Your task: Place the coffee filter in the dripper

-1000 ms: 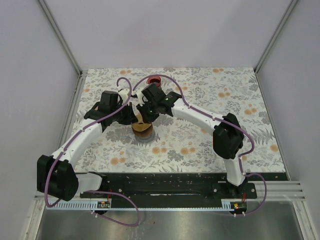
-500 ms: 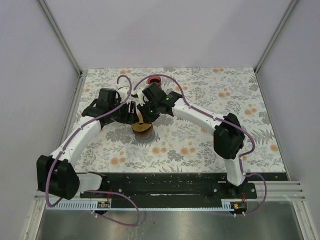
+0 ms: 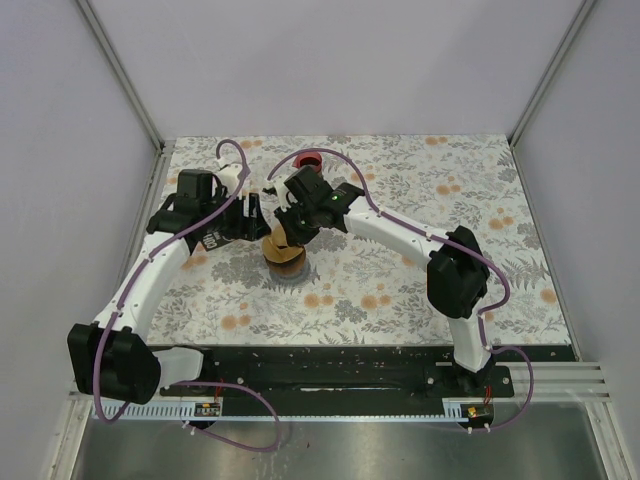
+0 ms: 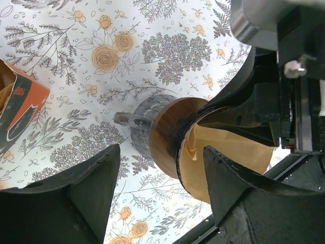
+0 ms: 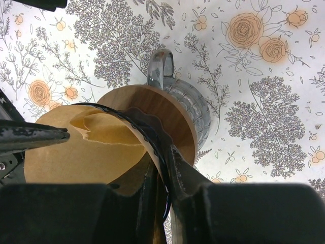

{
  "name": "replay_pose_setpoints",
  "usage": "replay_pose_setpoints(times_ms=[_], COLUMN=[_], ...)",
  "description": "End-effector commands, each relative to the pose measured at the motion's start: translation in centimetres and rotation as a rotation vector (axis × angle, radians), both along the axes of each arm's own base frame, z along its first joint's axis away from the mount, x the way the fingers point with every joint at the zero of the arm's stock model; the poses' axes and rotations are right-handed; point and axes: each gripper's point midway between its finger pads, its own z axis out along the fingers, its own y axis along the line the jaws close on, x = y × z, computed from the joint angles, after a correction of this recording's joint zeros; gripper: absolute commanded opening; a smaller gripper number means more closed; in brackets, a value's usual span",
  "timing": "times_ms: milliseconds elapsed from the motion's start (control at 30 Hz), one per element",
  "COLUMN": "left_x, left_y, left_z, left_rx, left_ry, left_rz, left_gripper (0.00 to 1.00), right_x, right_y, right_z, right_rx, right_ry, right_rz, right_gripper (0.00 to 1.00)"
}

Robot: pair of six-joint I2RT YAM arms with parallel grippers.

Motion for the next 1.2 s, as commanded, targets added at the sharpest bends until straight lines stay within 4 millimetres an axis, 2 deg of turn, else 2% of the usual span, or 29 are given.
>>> replay_pose_setpoints(times_ms=[0, 133, 367, 567, 767, 1167], left_x=[0.3, 0.6, 1.8, 2.0, 2.2, 2.3], left_y=[-0.4, -0.7, 0.5, 0.7, 1.1, 1.8], left_z=[2.3, 2.3, 2.4, 2.4, 2.8, 2.6], left_rx=[-0.022, -0.024, 0.021, 0.023, 0.031, 0.049], left_ry=[-0.084, -0.089, -0.106, -0.1, -0.11, -0.113], left_rz=[-0.033, -0.04, 0.021, 0.028, 0.039, 0.05], left_gripper=[0.7, 0.7, 0.7, 0.7, 0.7, 0.71], right_x=[1.1, 1.4, 1.9, 2.9, 4.9, 9.0], right_y=[-2.0, -2.5, -4.5, -7.0, -11.1, -22.7], right_z=[-1.2, -1.3, -1.3, -1.4, -1.9, -3.0], right_rx=[-0.086, -0.099, -0.114, -0.133, -0.167, -0.203], right_ry=[-0.033, -0.04, -0.03, -0.022, -0.02, -0.003], right_rz=[-0.051, -0.066, -0.122, -0.173, -0.266, -0.496], right_gripper=[0.03, 0.02, 0.0, 0.0, 0.0, 0.0])
